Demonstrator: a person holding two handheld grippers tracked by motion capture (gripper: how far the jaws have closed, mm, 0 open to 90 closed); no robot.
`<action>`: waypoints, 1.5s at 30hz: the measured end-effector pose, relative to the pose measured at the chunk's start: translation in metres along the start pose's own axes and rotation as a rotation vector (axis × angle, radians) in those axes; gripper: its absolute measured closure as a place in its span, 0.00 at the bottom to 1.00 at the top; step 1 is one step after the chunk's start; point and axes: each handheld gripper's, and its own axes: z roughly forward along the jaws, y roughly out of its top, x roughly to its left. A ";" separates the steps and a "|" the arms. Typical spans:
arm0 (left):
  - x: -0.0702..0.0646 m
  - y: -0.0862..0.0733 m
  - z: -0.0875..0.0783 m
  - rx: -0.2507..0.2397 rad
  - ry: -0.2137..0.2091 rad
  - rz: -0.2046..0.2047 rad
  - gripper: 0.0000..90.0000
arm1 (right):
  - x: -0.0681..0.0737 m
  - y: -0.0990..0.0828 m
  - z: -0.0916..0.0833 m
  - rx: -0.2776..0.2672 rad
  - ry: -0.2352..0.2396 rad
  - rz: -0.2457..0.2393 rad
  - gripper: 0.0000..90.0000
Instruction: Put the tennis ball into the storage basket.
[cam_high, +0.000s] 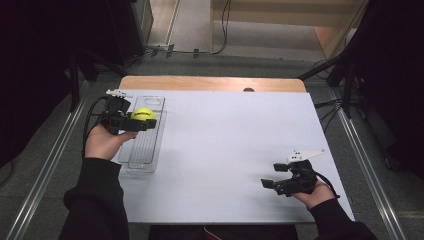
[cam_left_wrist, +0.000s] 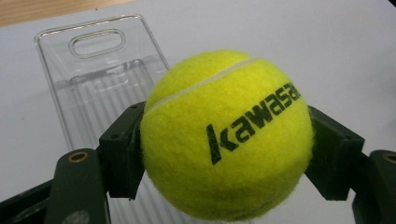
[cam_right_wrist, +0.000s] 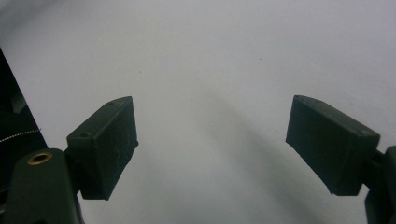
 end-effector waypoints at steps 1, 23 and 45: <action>0.001 0.000 -0.001 -0.004 0.007 -0.003 0.30 | 0.000 0.000 0.000 0.000 0.000 0.000 0.16; 0.008 -0.004 0.007 -0.024 0.078 -0.026 0.30 | 0.001 0.000 0.001 0.001 0.001 0.003 0.16; 0.021 -0.016 0.028 -0.005 0.096 -0.074 0.29 | 0.001 0.000 0.002 0.003 0.001 0.003 0.16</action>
